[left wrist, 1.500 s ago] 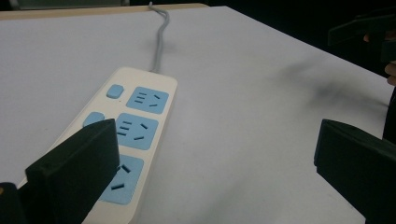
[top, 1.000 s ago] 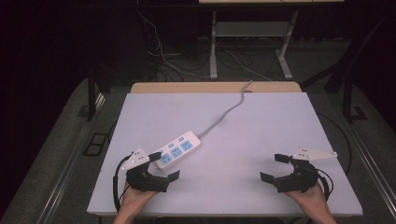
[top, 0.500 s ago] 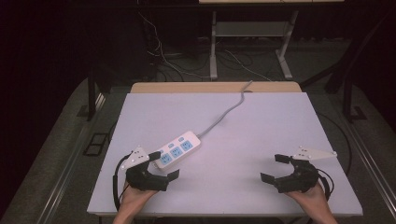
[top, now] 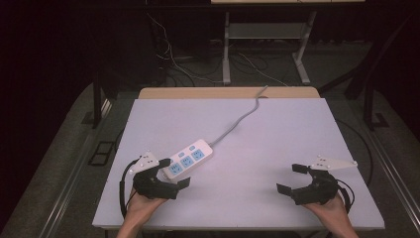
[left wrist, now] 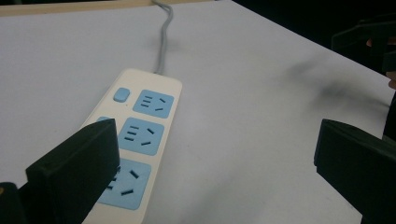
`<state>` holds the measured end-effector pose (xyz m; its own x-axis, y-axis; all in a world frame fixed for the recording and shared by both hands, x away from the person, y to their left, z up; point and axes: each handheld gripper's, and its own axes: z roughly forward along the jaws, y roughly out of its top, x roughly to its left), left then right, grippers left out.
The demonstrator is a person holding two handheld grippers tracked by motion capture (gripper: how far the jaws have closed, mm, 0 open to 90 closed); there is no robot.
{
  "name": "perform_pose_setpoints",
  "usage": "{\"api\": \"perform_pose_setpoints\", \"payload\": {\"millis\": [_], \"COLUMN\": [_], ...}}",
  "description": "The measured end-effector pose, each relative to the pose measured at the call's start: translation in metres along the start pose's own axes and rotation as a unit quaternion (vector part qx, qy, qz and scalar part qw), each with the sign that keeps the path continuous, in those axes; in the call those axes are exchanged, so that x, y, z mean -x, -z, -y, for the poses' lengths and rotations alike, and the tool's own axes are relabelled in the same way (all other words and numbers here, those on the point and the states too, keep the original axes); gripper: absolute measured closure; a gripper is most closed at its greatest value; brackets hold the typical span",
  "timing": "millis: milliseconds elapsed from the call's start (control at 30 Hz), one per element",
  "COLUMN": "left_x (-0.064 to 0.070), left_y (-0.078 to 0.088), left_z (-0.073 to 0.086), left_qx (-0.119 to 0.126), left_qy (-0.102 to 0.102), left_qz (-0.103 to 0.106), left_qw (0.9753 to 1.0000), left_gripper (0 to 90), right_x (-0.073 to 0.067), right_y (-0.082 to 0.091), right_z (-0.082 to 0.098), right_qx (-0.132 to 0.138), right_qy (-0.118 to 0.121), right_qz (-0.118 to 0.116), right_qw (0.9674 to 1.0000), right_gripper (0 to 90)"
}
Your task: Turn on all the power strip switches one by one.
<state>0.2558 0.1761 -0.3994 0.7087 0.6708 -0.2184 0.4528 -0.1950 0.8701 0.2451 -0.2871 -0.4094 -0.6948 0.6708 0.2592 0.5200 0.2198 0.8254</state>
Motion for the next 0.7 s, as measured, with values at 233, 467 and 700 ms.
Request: {"api": "perform_pose_setpoints", "payload": {"millis": [233, 467, 700], "left_x": [-0.006, -0.012, -0.021], "left_y": [0.001, 0.006, 0.011], "left_z": [0.001, -0.001, -0.012], "left_qx": [-0.018, -0.025, -0.037], "left_qy": [0.004, 0.007, 0.003], "left_qz": [-0.006, -0.010, -0.012], "left_qw": [0.9998, 0.9996, 0.9992], "left_gripper": [0.0, 0.0, 0.0], "right_x": [0.000, 0.001, 0.001], "right_y": [-0.001, -0.001, -0.001], "right_z": [0.001, 0.001, 0.002], "right_qx": [-0.004, -0.005, -0.006], "right_qy": [0.002, 0.000, 0.001], "right_qz": [-0.001, 0.001, 0.003], "right_qw": [1.0000, 1.0000, 1.0000], "right_gripper": [0.6, 0.6, 0.6]}}
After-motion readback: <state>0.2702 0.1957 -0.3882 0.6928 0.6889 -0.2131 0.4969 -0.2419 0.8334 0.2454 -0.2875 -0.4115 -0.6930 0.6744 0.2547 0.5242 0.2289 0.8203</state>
